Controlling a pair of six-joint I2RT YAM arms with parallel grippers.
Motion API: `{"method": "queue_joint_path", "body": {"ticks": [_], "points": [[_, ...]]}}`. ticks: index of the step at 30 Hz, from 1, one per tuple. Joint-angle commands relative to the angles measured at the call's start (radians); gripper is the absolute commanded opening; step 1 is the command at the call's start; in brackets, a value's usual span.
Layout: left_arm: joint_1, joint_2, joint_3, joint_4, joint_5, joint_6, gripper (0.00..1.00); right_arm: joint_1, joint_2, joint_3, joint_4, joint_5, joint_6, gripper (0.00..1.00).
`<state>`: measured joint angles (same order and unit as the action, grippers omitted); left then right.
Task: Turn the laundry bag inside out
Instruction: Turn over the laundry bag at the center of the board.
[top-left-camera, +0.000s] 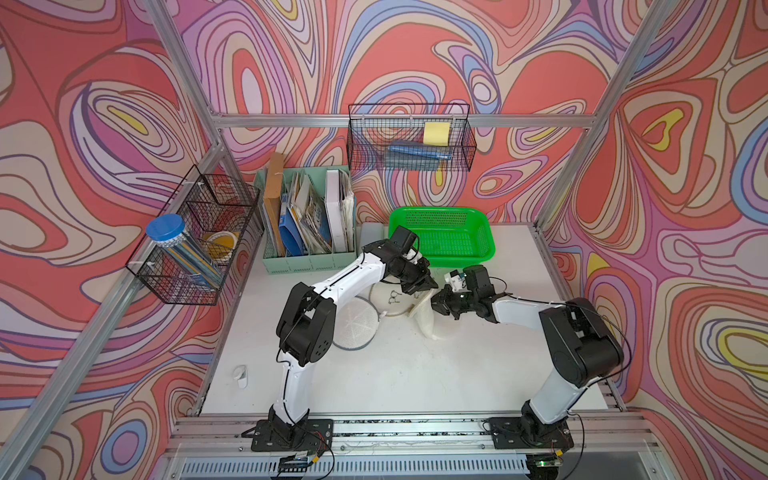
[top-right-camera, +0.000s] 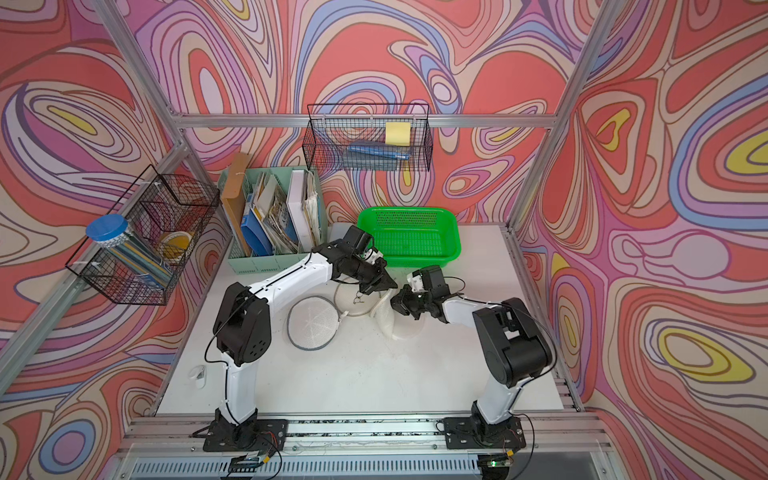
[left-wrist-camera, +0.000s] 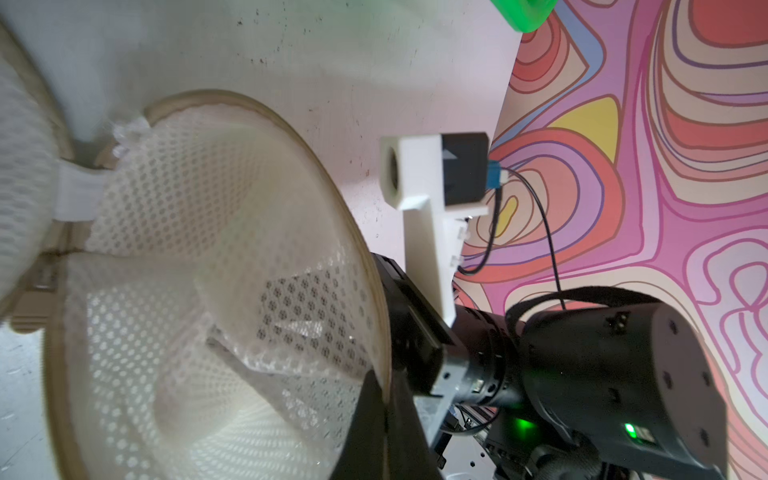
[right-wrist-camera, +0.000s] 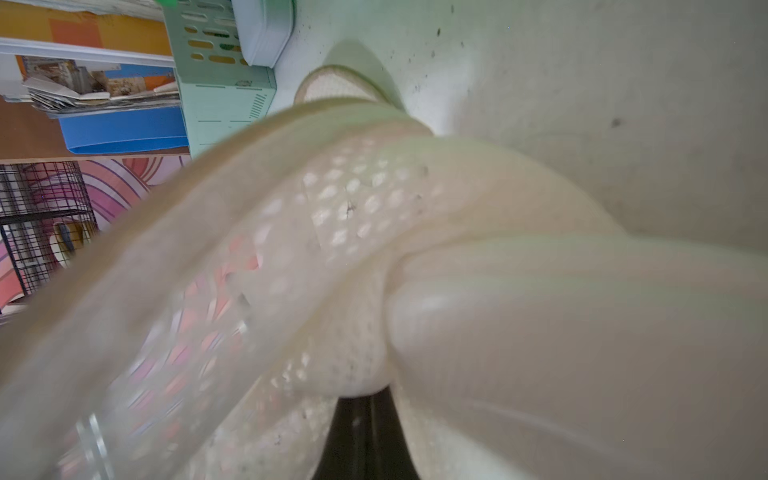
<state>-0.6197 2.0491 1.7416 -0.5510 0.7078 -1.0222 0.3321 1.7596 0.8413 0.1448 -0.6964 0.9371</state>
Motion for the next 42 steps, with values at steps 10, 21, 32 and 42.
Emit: {"method": "queue_joint_path", "body": {"ticks": [10, 21, 32, 42], "points": [[0.005, 0.032, 0.053, -0.026, -0.042, 0.020, 0.00, 0.010, -0.177, -0.089, -0.060, 0.045, -0.060, 0.33], [-0.003, 0.012, 0.034, -0.032, -0.049, 0.028, 0.00, 0.039, -0.019, -0.197, 0.368, 0.019, 0.133, 0.00], [-0.085, -0.067, -0.202, 0.078, -0.049, -0.029, 0.00, 0.038, 0.175, -0.140, 0.414, 0.074, 0.123, 0.00], [-0.119, -0.044, -0.220, 0.111, -0.048, -0.042, 0.04, 0.039, 0.158, -0.104, 0.349, 0.062, 0.091, 0.00]]}}
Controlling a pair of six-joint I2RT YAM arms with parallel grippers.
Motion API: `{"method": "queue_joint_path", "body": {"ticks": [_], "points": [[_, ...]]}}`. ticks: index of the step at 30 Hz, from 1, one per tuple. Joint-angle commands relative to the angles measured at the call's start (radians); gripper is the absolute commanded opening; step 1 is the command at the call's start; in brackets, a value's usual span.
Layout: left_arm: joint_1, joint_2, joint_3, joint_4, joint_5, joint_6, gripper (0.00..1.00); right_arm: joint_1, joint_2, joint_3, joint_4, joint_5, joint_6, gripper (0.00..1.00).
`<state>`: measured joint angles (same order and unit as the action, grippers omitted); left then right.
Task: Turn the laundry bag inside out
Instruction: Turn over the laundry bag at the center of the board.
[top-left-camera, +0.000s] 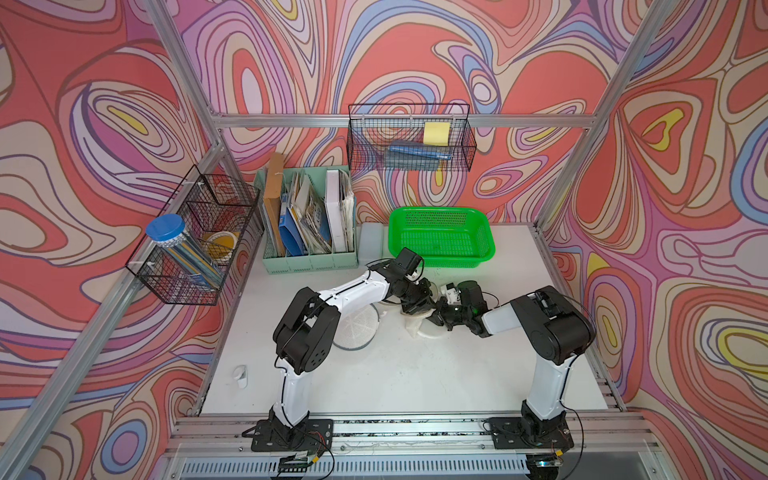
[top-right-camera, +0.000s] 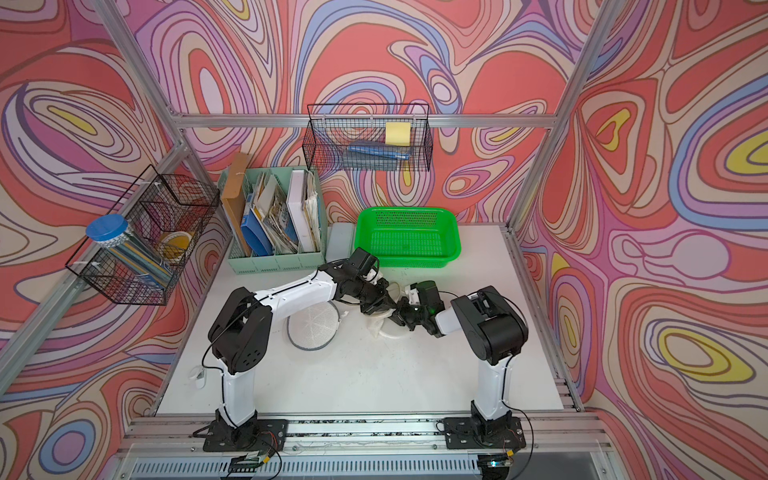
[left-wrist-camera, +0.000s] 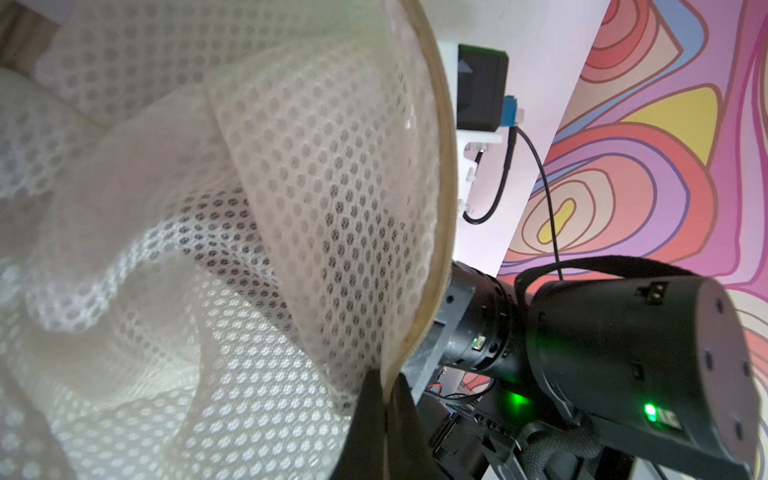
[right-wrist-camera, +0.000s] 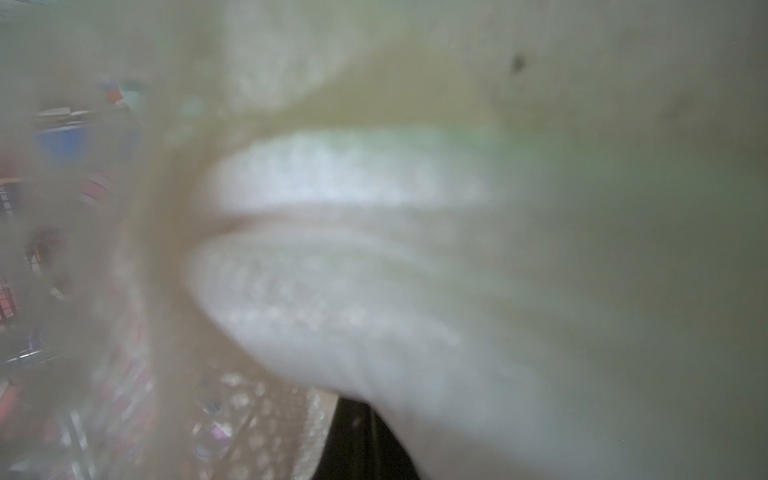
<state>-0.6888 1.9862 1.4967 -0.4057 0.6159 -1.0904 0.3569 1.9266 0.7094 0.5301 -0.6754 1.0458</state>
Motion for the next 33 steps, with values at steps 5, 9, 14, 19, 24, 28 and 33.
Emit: {"method": "queue_joint_path", "body": {"ticks": [5, 9, 14, 19, 24, 28, 33], "points": [[-0.007, 0.016, 0.101, -0.125, -0.004, 0.102, 0.15, 0.012, -0.104, 0.028, -0.173, 0.075, -0.082, 0.10], [0.006, 0.020, 0.141, -0.160, -0.024, 0.134, 0.26, 0.008, -0.168, 0.032, -0.265, 0.096, -0.118, 0.24], [0.014, 0.023, 0.147, -0.156, -0.024, 0.136, 0.25, 0.003, -0.273, 0.043, -0.441, 0.157, -0.176, 0.43], [0.014, 0.029, 0.154, -0.147, -0.020, 0.138, 0.31, -0.018, -0.402, 0.017, -0.600, 0.218, -0.218, 0.58], [0.014, 0.022, 0.170, -0.179, -0.039, 0.173, 0.65, -0.023, -0.541, 0.010, -0.725, 0.275, -0.238, 0.63], [0.028, 0.011, 0.192, -0.244, -0.077, 0.229, 0.80, -0.023, -0.603, 0.050, -0.778, 0.284, -0.224, 0.64], [0.073, -0.023, 0.176, -0.259, -0.097, 0.268, 0.87, 0.019, -0.568, 0.171, -0.846, 0.314, -0.202, 0.66]]}}
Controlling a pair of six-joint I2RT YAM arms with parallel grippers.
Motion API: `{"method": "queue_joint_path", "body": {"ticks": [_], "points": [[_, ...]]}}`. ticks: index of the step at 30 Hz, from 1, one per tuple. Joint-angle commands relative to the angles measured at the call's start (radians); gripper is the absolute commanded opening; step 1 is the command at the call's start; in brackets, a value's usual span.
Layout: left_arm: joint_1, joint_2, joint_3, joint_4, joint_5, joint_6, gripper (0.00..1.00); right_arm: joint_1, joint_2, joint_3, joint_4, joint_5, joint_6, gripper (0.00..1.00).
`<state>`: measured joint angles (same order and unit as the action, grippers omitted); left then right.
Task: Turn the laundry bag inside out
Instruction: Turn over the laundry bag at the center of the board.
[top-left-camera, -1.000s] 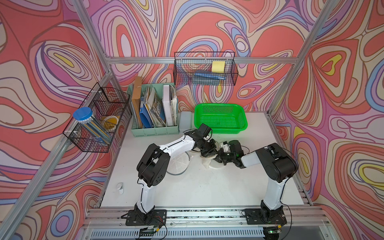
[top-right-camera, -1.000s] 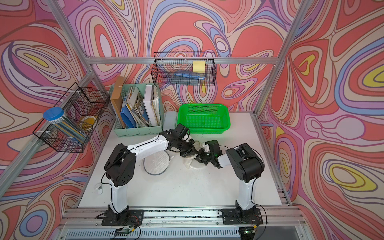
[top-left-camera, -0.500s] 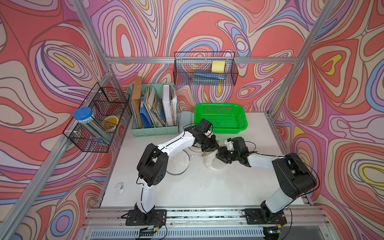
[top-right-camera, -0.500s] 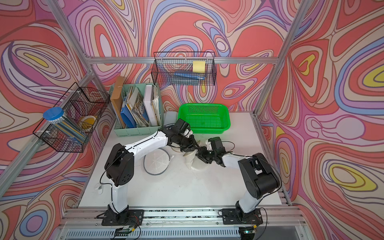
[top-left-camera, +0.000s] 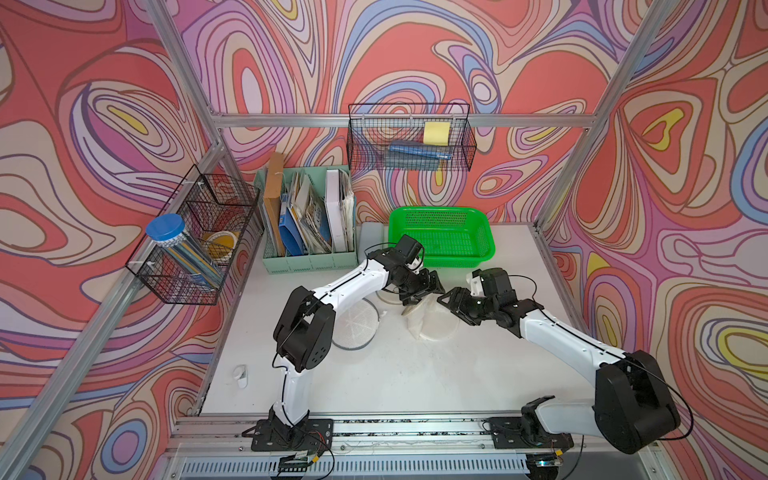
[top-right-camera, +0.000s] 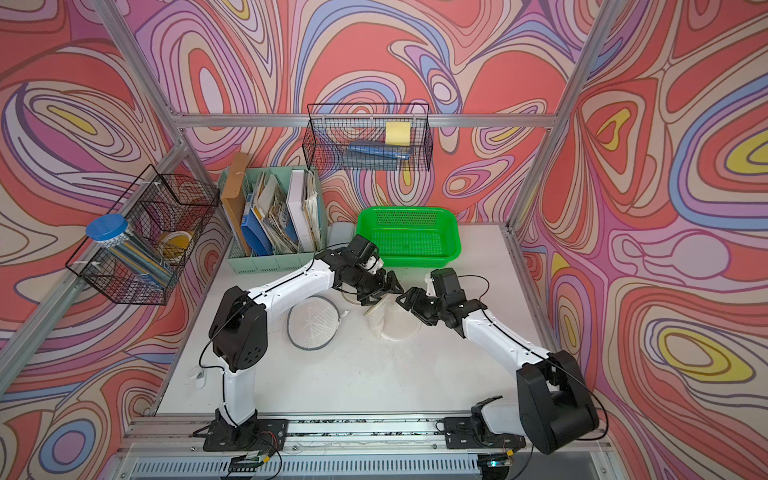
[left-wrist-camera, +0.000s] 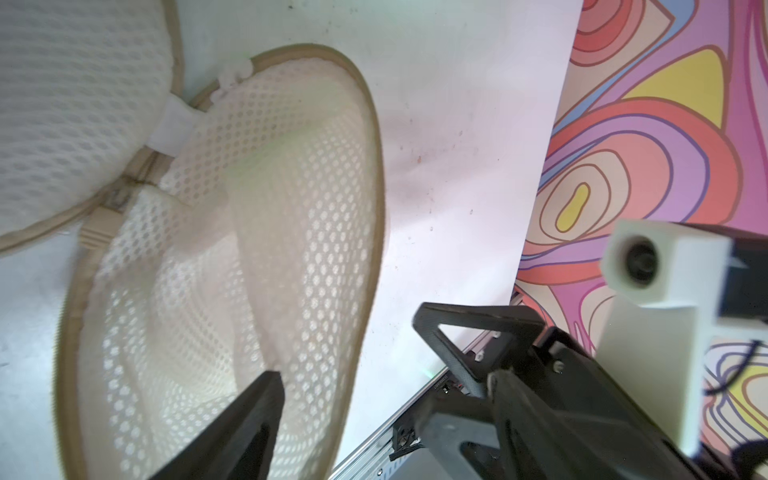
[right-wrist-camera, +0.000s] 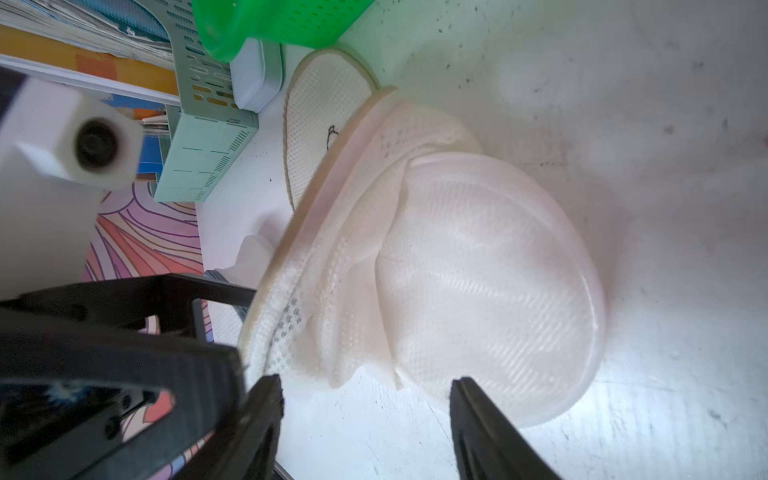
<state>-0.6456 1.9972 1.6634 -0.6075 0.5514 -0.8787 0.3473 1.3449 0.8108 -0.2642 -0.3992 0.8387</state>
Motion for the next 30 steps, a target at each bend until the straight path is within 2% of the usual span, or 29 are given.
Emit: {"method": "queue_joint_path", "body": {"ticks": [1, 8, 13, 15, 19, 22, 26, 30], "points": [[0.037, -0.038, 0.007, -0.061, -0.034, 0.065, 0.87, 0.047, 0.039, 0.108, -0.069, 0.049, 0.008, 0.66], [0.107, -0.099, -0.079, -0.032, -0.034, 0.081, 0.86, 0.133, 0.236, 0.327, -0.174, 0.121, 0.038, 0.67], [0.147, -0.125, -0.117, -0.044, -0.047, 0.118, 0.84, 0.156, 0.304, 0.388, -0.279, 0.159, 0.029, 0.64], [0.149, -0.124, -0.120, -0.046, -0.048, 0.135, 0.82, 0.156, 0.293, 0.378, -0.303, 0.176, 0.023, 0.55], [0.149, -0.102, -0.132, -0.008, -0.015, 0.166, 0.73, 0.157, 0.268, 0.321, -0.323, 0.178, -0.003, 0.18], [0.145, -0.076, -0.135, 0.012, 0.016, 0.216, 0.65, 0.156, 0.240, 0.256, -0.303, 0.187, -0.014, 0.00], [0.135, -0.036, -0.114, -0.001, 0.033, 0.297, 0.53, 0.156, 0.224, 0.213, -0.286, 0.208, -0.040, 0.00], [0.118, 0.008, -0.078, -0.030, 0.037, 0.365, 0.47, 0.156, 0.221, 0.180, -0.277, 0.222, -0.050, 0.00]]}}
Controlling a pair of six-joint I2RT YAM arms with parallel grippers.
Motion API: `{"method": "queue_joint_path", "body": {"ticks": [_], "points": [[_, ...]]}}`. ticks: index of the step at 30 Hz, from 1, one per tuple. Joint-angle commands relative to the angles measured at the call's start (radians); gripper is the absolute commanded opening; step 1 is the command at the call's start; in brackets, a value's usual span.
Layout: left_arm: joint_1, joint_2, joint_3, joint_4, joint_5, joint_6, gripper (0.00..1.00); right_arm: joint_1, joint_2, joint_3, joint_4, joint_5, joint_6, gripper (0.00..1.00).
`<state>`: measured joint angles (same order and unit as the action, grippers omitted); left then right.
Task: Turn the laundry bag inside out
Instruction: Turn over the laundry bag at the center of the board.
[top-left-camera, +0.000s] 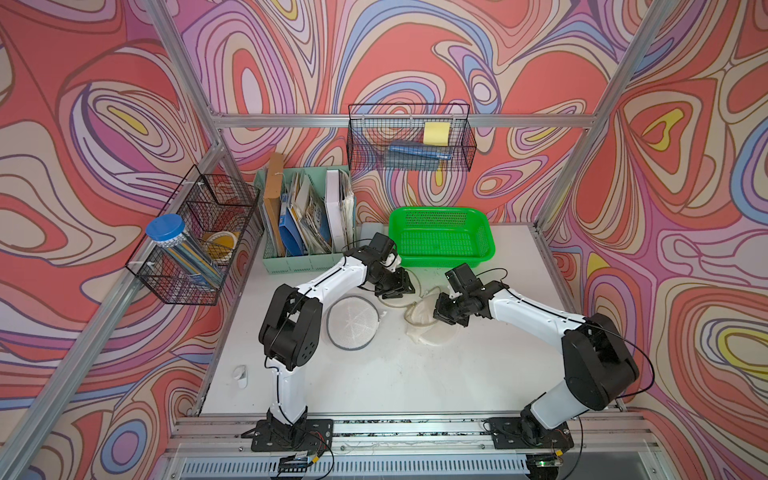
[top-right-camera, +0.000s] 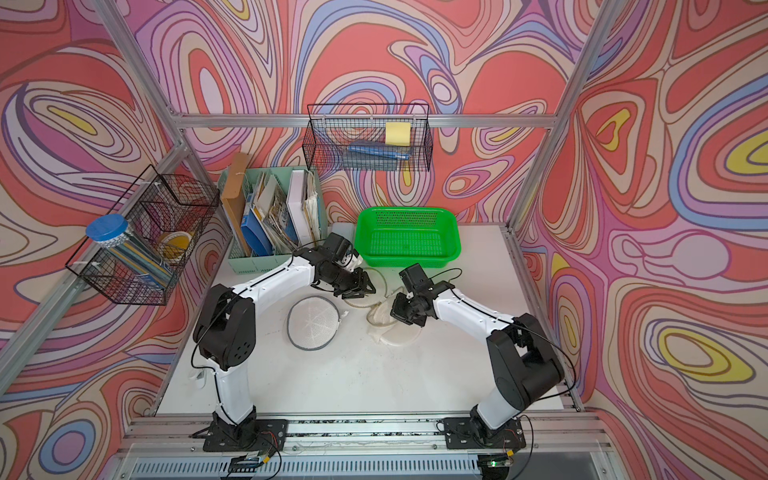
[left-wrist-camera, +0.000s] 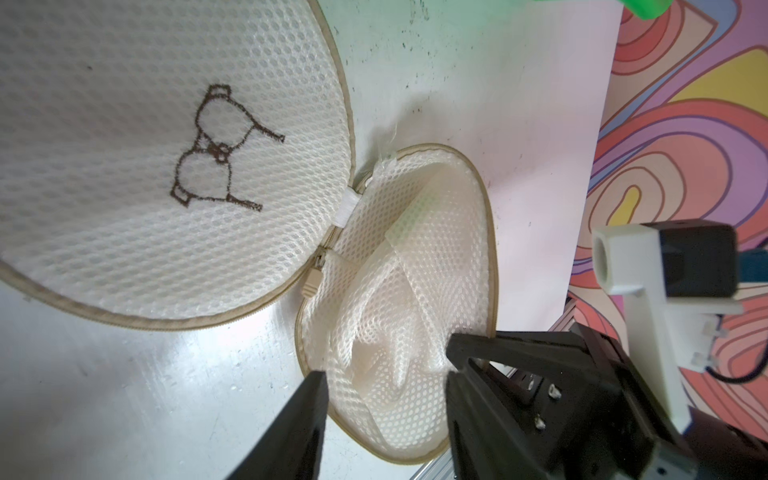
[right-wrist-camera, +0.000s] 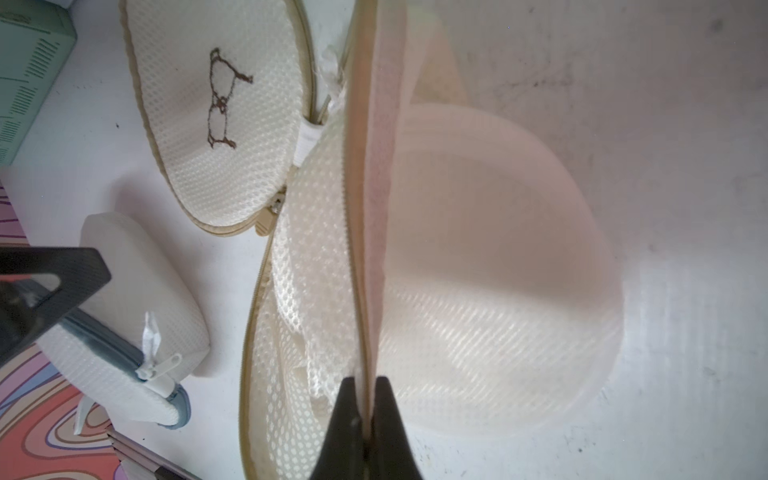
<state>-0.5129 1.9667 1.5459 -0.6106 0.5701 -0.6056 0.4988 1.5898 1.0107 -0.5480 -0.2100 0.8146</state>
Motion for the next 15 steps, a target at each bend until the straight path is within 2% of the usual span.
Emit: {"method": "queue_joint_path", "body": {"ticks": [1, 2, 6, 15], "points": [[-0.020, 0.053, 0.053, -0.037, 0.012, 0.108, 0.40, 0.005, -0.025, -0.027, 0.002, 0.039, -0.027, 0.00], [-0.026, 0.066, 0.063, -0.045, 0.013, 0.126, 0.36, 0.005, -0.026, -0.033, 0.003, 0.047, -0.029, 0.00], [-0.046, 0.111, 0.092, -0.065, 0.035, 0.177, 0.33, 0.004, -0.027, -0.043, 0.013, 0.059, -0.035, 0.00], [-0.087, 0.175, 0.102, -0.104, -0.003, 0.248, 0.43, 0.004, -0.028, -0.034, 0.023, 0.048, -0.035, 0.00]]}}
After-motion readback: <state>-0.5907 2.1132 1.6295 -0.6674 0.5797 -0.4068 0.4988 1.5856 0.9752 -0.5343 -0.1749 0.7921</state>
